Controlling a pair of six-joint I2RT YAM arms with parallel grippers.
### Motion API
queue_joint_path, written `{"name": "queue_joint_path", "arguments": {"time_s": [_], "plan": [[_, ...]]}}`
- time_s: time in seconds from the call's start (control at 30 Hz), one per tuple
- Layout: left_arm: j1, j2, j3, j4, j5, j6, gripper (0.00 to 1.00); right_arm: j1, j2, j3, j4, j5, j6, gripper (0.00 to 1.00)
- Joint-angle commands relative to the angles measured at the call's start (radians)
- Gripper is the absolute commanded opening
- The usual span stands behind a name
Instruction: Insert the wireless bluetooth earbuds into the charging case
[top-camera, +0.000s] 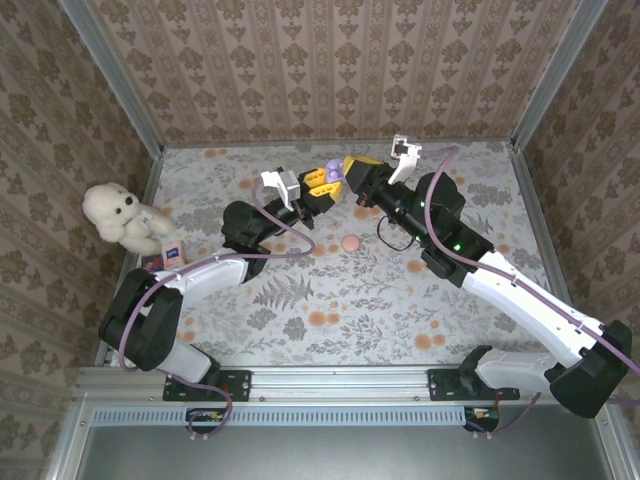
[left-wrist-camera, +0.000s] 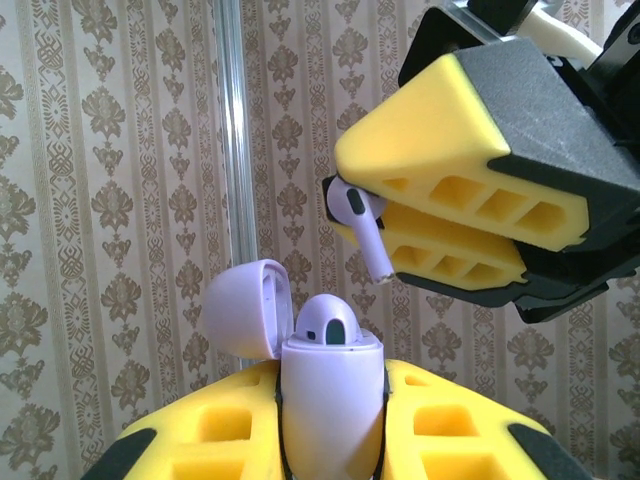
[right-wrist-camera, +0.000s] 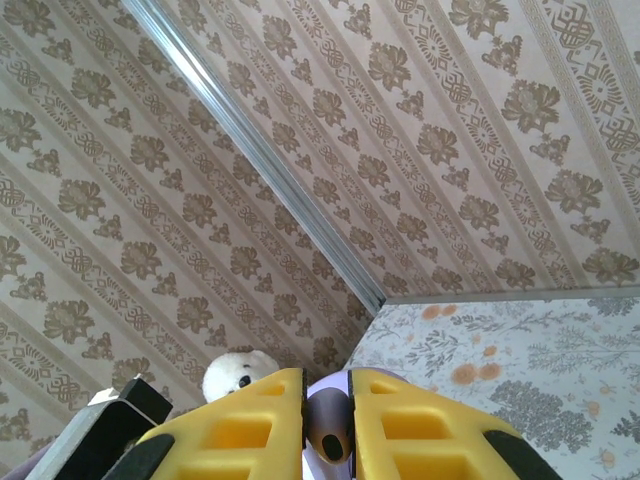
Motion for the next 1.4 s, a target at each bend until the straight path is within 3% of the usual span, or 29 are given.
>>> {"name": "queue_joint_path", "arguments": {"time_s": [0.0, 0.9, 1.37], "plan": [[-0.009, -0.004, 0.036, 0.041, 0.013, -0.016, 0.00, -0.007, 0.008, 0.009, 0.037, -0.019, 0.016, 0.17], [-0.018, -0.018, 0.041, 0.042, -0.012, 0.005, 0.00, -0.018, 0.021, -0.052, 0.048, -0.028, 0.061, 0.16], [-0.018, -0.025, 0.039, 0.041, -0.016, 0.010, 0.00, -0.020, 0.065, -0.031, -0.010, -0.127, 0.028, 0.16]]}}
